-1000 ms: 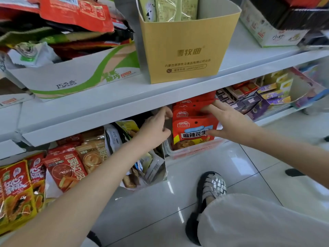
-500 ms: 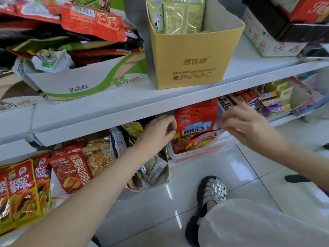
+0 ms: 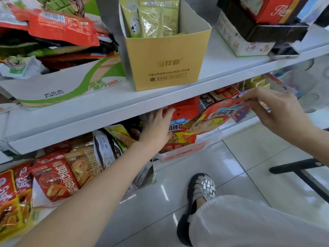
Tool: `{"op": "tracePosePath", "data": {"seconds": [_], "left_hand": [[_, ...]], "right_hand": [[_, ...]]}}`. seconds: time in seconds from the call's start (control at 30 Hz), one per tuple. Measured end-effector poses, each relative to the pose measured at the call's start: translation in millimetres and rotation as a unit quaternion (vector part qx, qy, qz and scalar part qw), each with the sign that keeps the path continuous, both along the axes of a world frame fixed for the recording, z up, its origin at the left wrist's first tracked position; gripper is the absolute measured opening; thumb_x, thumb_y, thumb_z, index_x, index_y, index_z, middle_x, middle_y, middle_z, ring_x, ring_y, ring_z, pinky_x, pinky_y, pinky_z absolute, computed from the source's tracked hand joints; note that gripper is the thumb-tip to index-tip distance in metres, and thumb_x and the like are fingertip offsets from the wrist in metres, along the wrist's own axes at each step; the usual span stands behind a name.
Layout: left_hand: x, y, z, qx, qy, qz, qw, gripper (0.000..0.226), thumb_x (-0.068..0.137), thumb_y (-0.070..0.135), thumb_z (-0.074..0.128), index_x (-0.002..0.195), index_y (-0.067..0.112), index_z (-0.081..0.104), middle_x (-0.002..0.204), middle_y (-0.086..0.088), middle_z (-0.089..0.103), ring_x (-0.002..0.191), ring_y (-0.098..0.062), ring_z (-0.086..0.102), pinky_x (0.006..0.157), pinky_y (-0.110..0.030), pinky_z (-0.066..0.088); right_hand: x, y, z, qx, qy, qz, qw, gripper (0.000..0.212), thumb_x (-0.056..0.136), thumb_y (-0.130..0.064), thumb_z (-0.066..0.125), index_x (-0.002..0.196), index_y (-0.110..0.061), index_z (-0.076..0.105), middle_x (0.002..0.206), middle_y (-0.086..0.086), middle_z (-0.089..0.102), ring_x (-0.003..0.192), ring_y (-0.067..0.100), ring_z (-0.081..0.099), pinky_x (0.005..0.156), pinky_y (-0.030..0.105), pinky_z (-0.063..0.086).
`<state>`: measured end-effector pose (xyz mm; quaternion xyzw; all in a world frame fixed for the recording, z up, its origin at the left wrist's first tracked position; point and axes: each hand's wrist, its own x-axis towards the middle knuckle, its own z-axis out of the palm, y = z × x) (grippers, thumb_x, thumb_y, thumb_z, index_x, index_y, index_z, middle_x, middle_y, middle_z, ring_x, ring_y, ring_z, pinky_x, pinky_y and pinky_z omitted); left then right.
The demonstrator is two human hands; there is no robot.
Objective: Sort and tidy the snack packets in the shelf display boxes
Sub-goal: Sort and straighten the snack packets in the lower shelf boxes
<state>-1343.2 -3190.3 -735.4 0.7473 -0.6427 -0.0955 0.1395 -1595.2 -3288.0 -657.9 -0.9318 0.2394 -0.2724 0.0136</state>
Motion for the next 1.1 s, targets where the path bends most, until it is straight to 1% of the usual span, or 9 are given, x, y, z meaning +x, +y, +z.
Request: {"op": "tracePosePath", "data": {"seconds": [0.07,0.17,0.33,0.5,0.67,0.83,0.9,0.97,1.1], "left_hand": [[2,-1,1,-0.027,0.025,0.010,0.999,0.044,0.084,0.012,0.059,0.126,0.017,0.046,0.130,-0.006,0.045,0.121,-0.027,0.042,0.098,-0.039,0.039],[14,-2,8,-0.036,0.053,-0.003,0.998,0.028,0.085,0.017,0.060,0.112,0.018,0.057,0.117,-0.001,0.053,0.108,-0.021,0.051,0.085,-0.031,0.040],[11,10,14,0.041,0.212,-0.127,0.968,0.038,0.078,0.020,0.070,0.115,0.023,0.061,0.111,0.007,0.050,0.097,-0.007,0.049,0.074,-0.009,0.035],[-8,9,5,0.021,0.221,-0.097,0.970,0.025,0.079,0.019,0.070,0.103,0.017,0.070,0.103,-0.003,0.067,0.086,-0.017,0.061,0.082,-0.029,0.049],[5,10,3,0.013,0.178,-0.040,0.983,0.015,0.088,0.017,0.059,0.095,0.010,0.070,0.095,-0.005,0.070,0.080,-0.012,0.059,0.078,-0.025,0.048],[8,19,5,-0.009,0.200,-0.054,0.978,0.019,0.087,0.017,0.061,0.101,0.010,0.071,0.099,-0.005,0.070,0.087,-0.015,0.063,0.081,-0.024,0.047],[6,23,4,-0.008,0.218,-0.059,0.974,0.020,0.087,0.017,0.062,0.103,0.009,0.070,0.100,-0.004,0.070,0.085,-0.010,0.061,0.083,-0.022,0.047],[9,27,4,0.013,0.208,-0.070,0.975,0.021,0.087,0.017,0.061,0.106,0.010,0.068,0.107,-0.003,0.068,0.093,-0.011,0.060,0.092,-0.031,0.049],[18,22,5,0.007,0.071,-0.022,0.997,0.051,0.089,0.015,0.055,0.137,0.013,0.039,0.140,-0.005,0.043,0.127,-0.021,0.040,0.110,-0.035,0.030]], "right_hand": [[-2,-1,-2,0.008,0.014,0.022,1.000,0.023,0.090,-0.014,0.045,0.094,0.002,0.062,0.079,0.018,0.065,0.072,0.033,0.064,0.068,0.031,0.047],[-6,0,-7,0.020,0.020,0.068,0.997,0.027,0.091,-0.018,0.045,0.090,0.000,0.066,0.083,0.014,0.067,0.080,0.020,0.061,0.075,0.021,0.047],[-2,12,-29,0.045,0.052,0.094,0.993,0.040,0.097,-0.028,0.038,0.090,-0.002,0.067,0.089,0.009,0.067,0.082,0.021,0.065,0.072,0.033,0.049],[10,15,-31,0.033,0.052,0.097,0.993,0.038,0.096,-0.026,0.041,0.090,-0.002,0.070,0.099,0.010,0.069,0.088,0.027,0.066,0.078,0.034,0.050],[7,5,-29,-0.002,0.072,0.081,0.994,0.030,0.090,-0.024,0.048,0.082,-0.007,0.072,0.117,0.013,0.063,0.106,0.031,0.055,0.088,0.037,0.046],[19,1,-54,0.074,0.151,0.110,0.980,0.046,0.092,-0.051,0.034,0.078,-0.019,0.064,0.134,0.013,0.049,0.128,0.026,0.036,0.104,0.039,0.034],[30,1,-52,0.098,0.128,0.111,0.981,0.042,0.092,-0.044,0.040,0.076,-0.013,0.064,0.112,0.007,0.063,0.107,0.016,0.050,0.104,0.032,0.038],[39,4,-44,0.118,0.109,0.110,0.981,0.023,0.089,-0.027,0.049,0.082,-0.009,0.062,0.086,0.002,0.063,0.075,0.013,0.055,0.078,0.029,0.046],[41,14,-31,0.050,0.122,0.141,0.981,0.017,0.094,-0.022,0.038,0.096,-0.010,0.050,0.087,0.002,0.052,0.060,0.019,0.050,0.054,0.028,0.044]]}}
